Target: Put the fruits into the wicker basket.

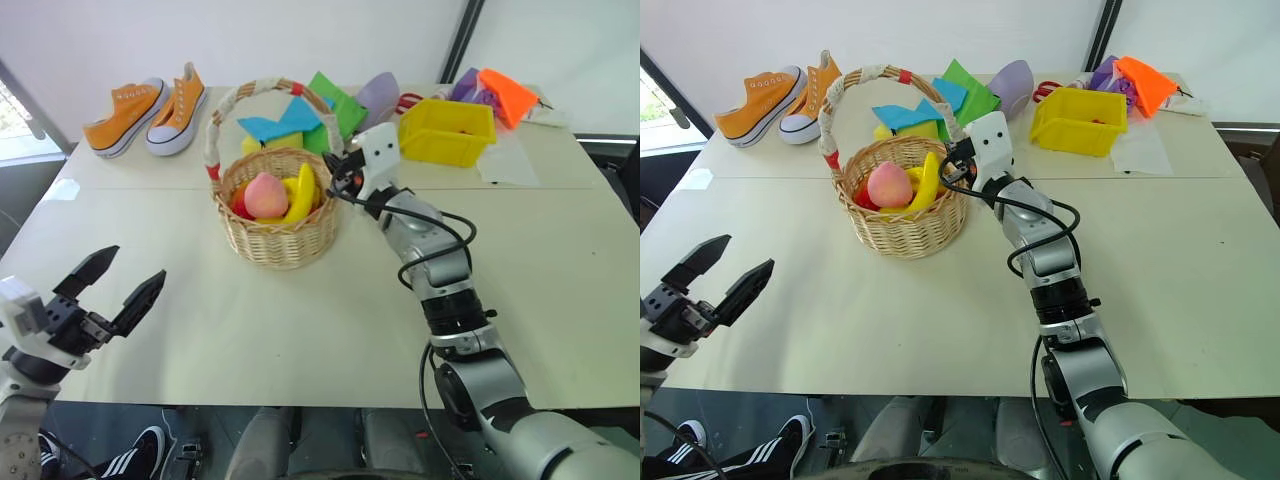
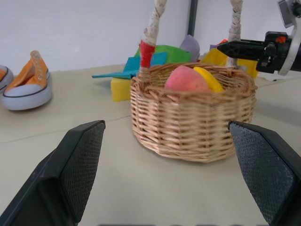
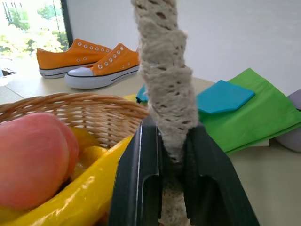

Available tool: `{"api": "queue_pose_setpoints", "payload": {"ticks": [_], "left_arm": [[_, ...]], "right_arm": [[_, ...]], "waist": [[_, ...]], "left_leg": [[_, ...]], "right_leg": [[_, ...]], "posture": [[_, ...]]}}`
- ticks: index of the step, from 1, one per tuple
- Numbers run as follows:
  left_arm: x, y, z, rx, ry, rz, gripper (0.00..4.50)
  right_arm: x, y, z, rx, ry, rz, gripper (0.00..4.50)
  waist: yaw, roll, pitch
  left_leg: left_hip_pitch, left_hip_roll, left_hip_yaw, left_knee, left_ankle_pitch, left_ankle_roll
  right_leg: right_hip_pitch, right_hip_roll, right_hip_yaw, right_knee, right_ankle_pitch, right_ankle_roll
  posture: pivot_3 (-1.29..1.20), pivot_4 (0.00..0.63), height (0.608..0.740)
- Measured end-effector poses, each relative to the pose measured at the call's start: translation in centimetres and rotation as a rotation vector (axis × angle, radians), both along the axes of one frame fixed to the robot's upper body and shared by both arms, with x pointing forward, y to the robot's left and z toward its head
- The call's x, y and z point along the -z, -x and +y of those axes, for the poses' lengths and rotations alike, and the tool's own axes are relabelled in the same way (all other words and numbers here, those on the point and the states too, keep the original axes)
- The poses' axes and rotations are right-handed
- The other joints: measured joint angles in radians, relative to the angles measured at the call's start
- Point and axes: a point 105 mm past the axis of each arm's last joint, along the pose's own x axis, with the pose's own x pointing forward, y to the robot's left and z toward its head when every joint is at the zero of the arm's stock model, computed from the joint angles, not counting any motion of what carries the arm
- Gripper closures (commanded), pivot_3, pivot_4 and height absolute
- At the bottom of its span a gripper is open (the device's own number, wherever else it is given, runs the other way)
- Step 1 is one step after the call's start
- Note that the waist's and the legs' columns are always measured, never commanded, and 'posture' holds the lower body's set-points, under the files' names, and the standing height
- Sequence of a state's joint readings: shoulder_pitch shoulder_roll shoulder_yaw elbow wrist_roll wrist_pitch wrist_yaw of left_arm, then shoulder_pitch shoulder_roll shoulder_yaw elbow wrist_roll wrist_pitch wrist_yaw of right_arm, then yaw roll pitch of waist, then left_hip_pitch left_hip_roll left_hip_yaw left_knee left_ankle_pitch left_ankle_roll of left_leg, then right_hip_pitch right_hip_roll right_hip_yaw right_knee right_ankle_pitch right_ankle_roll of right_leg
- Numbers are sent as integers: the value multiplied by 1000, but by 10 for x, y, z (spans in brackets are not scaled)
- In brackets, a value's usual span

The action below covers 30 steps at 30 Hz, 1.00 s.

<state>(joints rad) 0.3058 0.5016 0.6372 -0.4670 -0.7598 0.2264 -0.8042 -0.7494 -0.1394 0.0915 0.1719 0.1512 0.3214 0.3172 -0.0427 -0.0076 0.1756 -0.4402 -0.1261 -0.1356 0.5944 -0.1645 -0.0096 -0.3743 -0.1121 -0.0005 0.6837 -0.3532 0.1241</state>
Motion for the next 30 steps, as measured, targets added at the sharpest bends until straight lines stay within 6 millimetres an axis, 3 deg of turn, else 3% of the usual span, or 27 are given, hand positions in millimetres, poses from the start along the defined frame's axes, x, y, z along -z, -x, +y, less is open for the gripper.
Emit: {"api": "queue_pose_setpoints", "payload": {"ticks": [2, 6, 12, 19, 24, 30], "left_arm": [[-3, -4, -2, 14, -1, -14, 0], [-1, -15, -15, 76, 25, -11, 0], [-7, -34, -30, 174, 36, -22, 0], [1, -47, -89, 483, 33, 45, 0], [-1, -59, -113, 600, 16, 39, 0], [3, -69, -117, 633, 10, 53, 0]], "right_arm": [[-2, 1, -4, 3, 6, -12, 4494], [-10, 3, -46, 64, 19, -34, 4494], [-23, 19, -140, 193, -1, -24, 4494], [-16, 53, -233, 378, -47, 27, 4494], [-10, 73, -263, 466, -48, 24, 4494], [-7, 82, -274, 523, -21, -15, 4494]], "waist": [[1, 0, 0], [9, 0, 0], [21, 0, 0], [26, 0, 0], [16, 1, 0], [15, 1, 0]], "left_leg": [[0, 0, 0, 0, 0, 0], [-1, -1, 0, 0, 0, 0], [-1, 0, 1, -1, 0, 1], [-2, 0, 2, -1, 0, 1], [-1, 1, 3, -1, 0, 1], [-1, 1, 3, 0, 0, 1]], "right_leg": [[0, 0, 0, 0, 0, 0], [0, -1, 0, -2, 0, 0], [2, -1, 1, -2, 0, 0], [3, -1, 1, -1, 0, 0], [3, 0, 1, -1, 0, 0], [3, 0, 1, -1, 0, 0]], "posture": [[0, 150, 740], [0, 150, 740], [0, 150, 740], [0, 150, 740], [0, 150, 740], [0, 150, 740]]}}
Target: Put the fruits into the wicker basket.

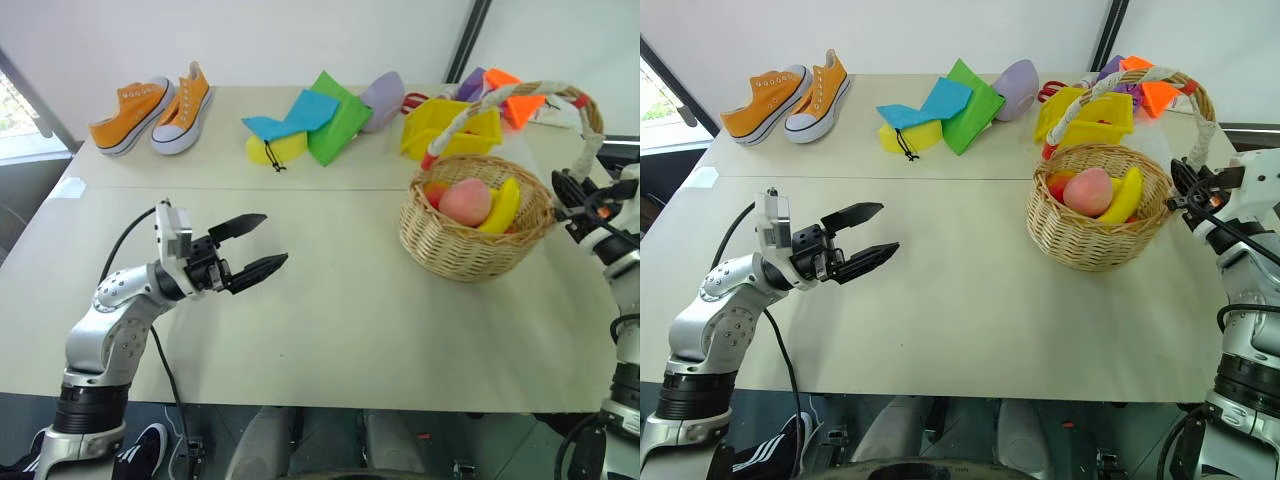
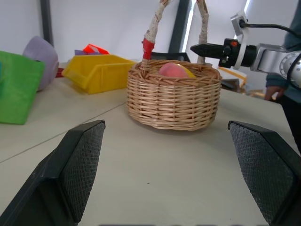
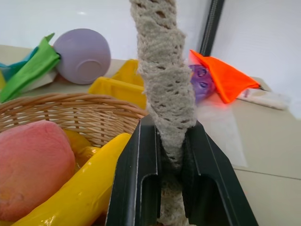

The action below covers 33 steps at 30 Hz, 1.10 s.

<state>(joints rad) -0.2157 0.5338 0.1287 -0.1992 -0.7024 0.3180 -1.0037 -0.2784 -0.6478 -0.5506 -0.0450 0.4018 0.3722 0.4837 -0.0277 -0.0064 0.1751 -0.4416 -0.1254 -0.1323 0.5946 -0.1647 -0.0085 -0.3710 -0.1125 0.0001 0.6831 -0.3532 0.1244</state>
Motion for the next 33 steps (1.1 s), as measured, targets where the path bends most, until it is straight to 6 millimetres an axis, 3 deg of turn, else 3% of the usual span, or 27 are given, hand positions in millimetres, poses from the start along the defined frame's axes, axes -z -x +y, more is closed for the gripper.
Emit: {"api": "queue_pose_setpoints", "payload": {"ticks": [1, 5, 10, 14, 19, 21, 24, 28, 31, 33], "left_arm": [[1, -1, 0, -1, 2, 3, 0], [1, 0, -1, 14, 3, 1, 0], [3, -1, -2, 11, 6, 4, 0], [8, -1, 0, -17, -7, 1, 0], [11, -2, 5, -54, -13, 0, 0], [12, -5, 8, -81, -16, 2, 0], [18, -15, 18, -171, -34, 26, 0], [19, -24, 32, -293, -55, 17, 0], [21, -31, 46, -406, -71, 21, 0], [22, -35, 64, -514, -58, 23, 0]], "right_arm": [[-1, 1, -1, 16, 14, -11, 4494], [-2, 3, -4, 55, 44, -42, 2592], [22, 6, -2, 73, 2, 0, 53], [20, 17, -9, 134, 32, -29, 53], [2, 45, -18, 224, 50, -154, 53], [2, 57, -11, 213, 30, -182, 53], [11, 65, 37, 69, -13, -196, 53], [-4, 63, 101, -128, -12, -253, 53], [-9, 54, 154, -379, 14, -222, 53], [3, 50, 191, -618, 92, -127, 53]], "waist": [[2, 0, 0], [9, 0, 0], [9, 0, 0], [12, 0, 0], [12, 0, 0], [11, 0, 0], [1, 1, -1], [-8, 1, -1], [-13, 0, -1], [-17, 0, -1]], "left_leg": [[0, 0, 0, 0, 0, 0], [0, 0, 0, 0, 0, 0], [0, 0, 0, 1, 0, 0], [0, 0, 0, 0, 0, 0], [0, 0, 0, 0, 0, 0], [0, 0, -1, 0, 0, 0], [1, 1, -1, 0, 0, 0], [1, 0, -1, 0, 0, 0], [2, 1, -1, 0, 0, 0], [2, 1, -1, 0, 0, 0]], "right_leg": [[0, 0, 0, 0, 0, 0], [0, 0, 0, 0, 0, 0], [0, 0, 1, -1, 0, 0], [0, 0, 1, -1, 0, 0], [1, 0, 1, -1, 0, 0], [1, 0, 1, 0, 0, 0], [0, 1, 2, 1, 0, 0], [-2, 0, 2, 1, 0, 0], [-1, 1, 2, 1, 0, 0], [-1, 1, 1, 1, 0, 0]], "posture": [[0, 150, 740], [0, 150, 740], [0, 150, 740], [0, 150, 740], [0, 150, 740], [0, 150, 740], [0, 150, 740], [0, 150, 740], [0, 150, 740], [0, 150, 740]]}}
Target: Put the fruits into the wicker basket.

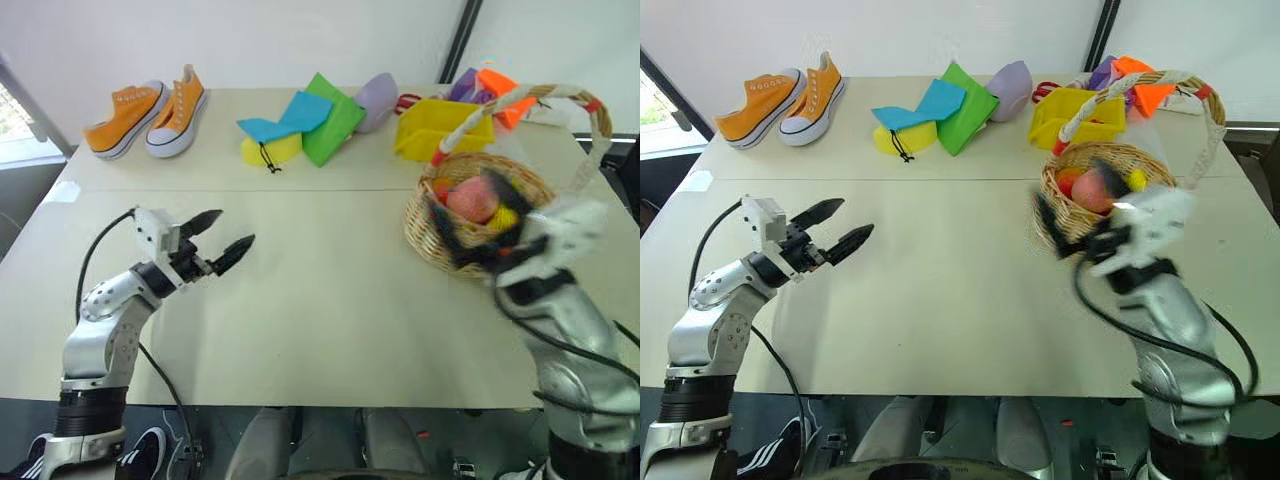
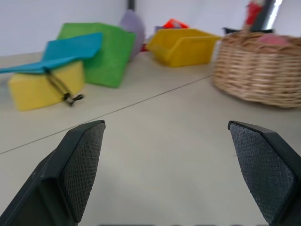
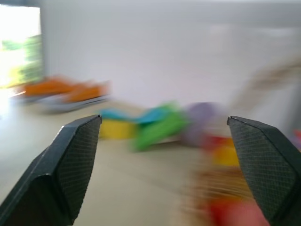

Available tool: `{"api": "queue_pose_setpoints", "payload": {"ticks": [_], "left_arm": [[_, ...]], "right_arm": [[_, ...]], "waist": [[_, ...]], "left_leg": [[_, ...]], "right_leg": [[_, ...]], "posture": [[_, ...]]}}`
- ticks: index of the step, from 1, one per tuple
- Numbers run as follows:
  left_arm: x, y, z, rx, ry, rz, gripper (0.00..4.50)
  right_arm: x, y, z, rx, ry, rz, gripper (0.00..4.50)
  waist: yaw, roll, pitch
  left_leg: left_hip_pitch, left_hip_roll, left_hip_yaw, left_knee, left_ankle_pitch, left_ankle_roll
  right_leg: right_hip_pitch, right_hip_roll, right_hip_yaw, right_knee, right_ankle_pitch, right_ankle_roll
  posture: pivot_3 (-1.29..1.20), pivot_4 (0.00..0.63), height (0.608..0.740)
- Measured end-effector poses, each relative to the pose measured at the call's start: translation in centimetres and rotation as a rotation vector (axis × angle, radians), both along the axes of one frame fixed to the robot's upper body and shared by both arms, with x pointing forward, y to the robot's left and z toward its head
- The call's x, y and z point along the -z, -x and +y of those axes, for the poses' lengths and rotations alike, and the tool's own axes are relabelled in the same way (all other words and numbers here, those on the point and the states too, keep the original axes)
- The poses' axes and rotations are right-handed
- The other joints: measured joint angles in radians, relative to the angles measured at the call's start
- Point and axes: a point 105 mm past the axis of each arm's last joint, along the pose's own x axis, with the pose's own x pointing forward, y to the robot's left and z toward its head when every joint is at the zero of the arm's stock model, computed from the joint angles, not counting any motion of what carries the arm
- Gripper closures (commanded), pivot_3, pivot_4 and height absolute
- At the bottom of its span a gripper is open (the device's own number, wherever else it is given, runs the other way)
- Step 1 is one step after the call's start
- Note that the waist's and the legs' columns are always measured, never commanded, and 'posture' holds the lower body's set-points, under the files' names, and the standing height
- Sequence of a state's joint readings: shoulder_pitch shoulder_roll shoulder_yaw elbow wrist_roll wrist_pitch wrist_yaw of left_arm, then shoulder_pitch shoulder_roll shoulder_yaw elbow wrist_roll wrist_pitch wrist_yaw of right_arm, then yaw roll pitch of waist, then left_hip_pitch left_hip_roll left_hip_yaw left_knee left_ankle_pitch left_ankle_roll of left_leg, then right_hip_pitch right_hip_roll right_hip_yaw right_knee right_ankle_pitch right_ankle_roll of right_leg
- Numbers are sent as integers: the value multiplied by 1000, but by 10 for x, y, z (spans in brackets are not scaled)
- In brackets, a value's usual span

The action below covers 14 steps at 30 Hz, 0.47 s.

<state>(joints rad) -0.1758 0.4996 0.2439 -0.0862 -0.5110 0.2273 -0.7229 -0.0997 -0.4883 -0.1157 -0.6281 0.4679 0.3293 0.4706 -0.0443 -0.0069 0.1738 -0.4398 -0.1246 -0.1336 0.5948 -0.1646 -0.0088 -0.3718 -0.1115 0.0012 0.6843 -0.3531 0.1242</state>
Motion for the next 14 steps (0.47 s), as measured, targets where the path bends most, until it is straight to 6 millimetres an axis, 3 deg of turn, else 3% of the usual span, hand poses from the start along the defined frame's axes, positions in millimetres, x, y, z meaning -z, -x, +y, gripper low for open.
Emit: {"api": "queue_pose_setpoints", "payload": {"ticks": [2, 5, 11, 14], "left_arm": [[0, -1, 23, -114, 24, -3, 0], [-2, 4, 50, -237, 38, -27, 0], [11, 20, 80, -388, 50, 9, 0], [13, 29, 95, -464, 26, -3, 0]], "right_arm": [[22, -1, 18, -153, 88, 92, 53], [53, -7, 23, -241, 180, 195, 53], [62, -25, 29, -286, 207, 191, 53], [81, -31, 31, -301, 230, 218, 53]], "waist": [[6, -1, 0], [16, -2, 0], [23, -3, -1], [28, -3, -1]], "left_leg": [[0, 0, -1, 0, 0, 0], [-1, -1, -1, 0, 0, 1], [-1, -1, -1, 1, 0, 1], [-1, -1, -1, 1, 0, 0]], "right_leg": [[0, 0, -2, -1, 0, 0], [0, -1, -2, -3, 0, 0], [0, -1, -1, -2, 0, 0], [-1, -1, -1, -2, 0, 0]], "posture": [[0, 150, 740], [0, 150, 740], [0, 150, 740], [0, 150, 740]]}}
